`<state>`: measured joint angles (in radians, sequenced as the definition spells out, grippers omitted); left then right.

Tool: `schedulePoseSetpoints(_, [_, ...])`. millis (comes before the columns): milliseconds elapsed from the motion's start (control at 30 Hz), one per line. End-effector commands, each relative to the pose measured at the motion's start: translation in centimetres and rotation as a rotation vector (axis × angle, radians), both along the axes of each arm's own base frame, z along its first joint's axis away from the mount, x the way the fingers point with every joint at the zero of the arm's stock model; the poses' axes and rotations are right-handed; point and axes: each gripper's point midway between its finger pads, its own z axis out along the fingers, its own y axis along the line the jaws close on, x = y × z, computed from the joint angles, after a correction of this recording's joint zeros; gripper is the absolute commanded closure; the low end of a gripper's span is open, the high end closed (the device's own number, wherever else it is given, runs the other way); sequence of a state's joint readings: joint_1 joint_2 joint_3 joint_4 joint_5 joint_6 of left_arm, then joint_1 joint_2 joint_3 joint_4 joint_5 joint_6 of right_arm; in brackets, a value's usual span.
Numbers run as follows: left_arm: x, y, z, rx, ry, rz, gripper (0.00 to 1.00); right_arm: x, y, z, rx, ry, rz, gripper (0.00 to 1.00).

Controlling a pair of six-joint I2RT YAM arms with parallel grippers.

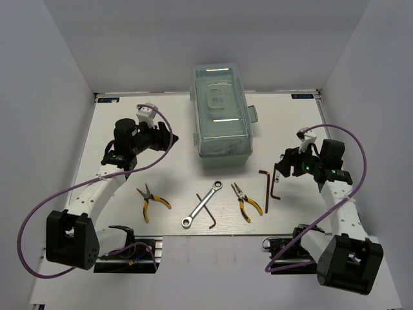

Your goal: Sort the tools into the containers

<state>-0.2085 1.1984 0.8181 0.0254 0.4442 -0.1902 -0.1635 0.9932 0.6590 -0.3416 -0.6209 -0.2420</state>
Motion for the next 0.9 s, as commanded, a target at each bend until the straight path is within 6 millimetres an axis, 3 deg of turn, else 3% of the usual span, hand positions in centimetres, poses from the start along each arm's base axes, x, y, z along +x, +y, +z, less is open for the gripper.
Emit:
schedulePoseSetpoints(0, [0.2,-0.1,2.1,-0.012,-0.048,-0.002,0.27,0.3,0.0,0.5,-0.002,-0.027,0.009,0.3])
schedulePoseSetpoints(133, [0.2,0.0,1.9,-0.008,-0.039,0.007,0.22,0.4,0.0,0.4,0.004,-0.022,0.003,0.3])
schedulePoseSetpoints(200, [0.2,0.0,1.9,-0.008,-0.039,0.007,0.22,0.8,0.1,0.9,0.012,-0.031,-0.005,0.35])
schedulePoseSetpoints(267, [0.2,0.0,1.9,-0.008,-0.039,0.007,0.22,1.5,0.6,2.6,0.033,-0.067,-0.001,0.41])
schedulePoseSetpoints(300, [0.2,0.0,1.9,-0.015,-0.034,0.009,0.22,2.5,0.8,5.4,0.046,-0.122,0.007,0.45])
schedulePoseSetpoints(367, [0.2,-0.2,1.6,-0.016,-0.024,-0.002,0.22,3.5,1.8,7.2,0.069,-0.136,0.039,0.51])
schedulePoseSetpoints(400, [0.2,-0.3,1.8,-0.02,-0.032,-0.011,0.22,5.1,1.9,10.6,0.069,-0.187,0.043,0.57])
schedulePoseSetpoints(467, [0.1,-0.4,1.8,-0.023,-0.032,-0.02,0.22,5.8,3.3,11.5,0.054,-0.169,0.076,0.59])
schedulePoseSetpoints(500, [0.1,-0.6,2.1,-0.028,-0.043,-0.029,0.22,8.2,3.2,13.2,0.035,-0.182,0.051,0.59])
schedulePoseSetpoints(533, [0.1,-0.6,2.1,-0.028,-0.043,-0.029,0.22,8.0,5.2,13.3,0.035,-0.158,0.1,0.56])
schedulePoseSetpoints(567, [0.0,-0.7,1.9,-0.031,-0.044,-0.038,0.22,8.9,5.7,15.4,0.03,-0.196,0.105,0.54])
schedulePoseSetpoints(600, [0.0,-0.9,1.9,-0.036,-0.048,-0.052,0.22,10.7,6.6,15.3,0.011,-0.176,0.103,0.54])
schedulePoseSetpoints(633, [0.0,-0.9,1.9,-0.036,-0.048,-0.053,0.21,11.2,7.2,15.5,0.011,-0.169,0.101,0.51])
schedulePoseSetpoints(667, [-0.1,-1.3,1.3,-0.04,-0.036,-0.074,0.21,12.3,8.9,16.5,0.012,-0.181,0.128,0.49])
schedulePoseSetpoints(700, [-0.1,-1.4,1.6,-0.045,-0.05,-0.085,0.21,13.4,10.1,15.4,-0.012,-0.147,0.127,0.46])
schedulePoseSetpoints(733, [-0.1,-1.6,1.3,-0.046,-0.04,-0.094,0.19,14.4,11.1,19.8,0.015,-0.227,0.124,0.41])
schedulePoseSetpoints(800, [-0.2,-1.9,1.0,-0.053,-0.042,-0.116,0.18,15.6,14.8,17.1,0.015,-0.131,0.18,0.4])
schedulePoseSetpoints(833, [-0.2,-1.9,1.0,-0.053,-0.042,-0.116,0.18,16.6,16.1,19.1,0.04,-0.163,0.178,0.4])
schedulePoseSetpoints(867, [-0.4,-2.0,0.8,-0.056,-0.041,-0.126,0.17,16.4,18.6,19.4,0.07,-0.164,0.199,0.4])
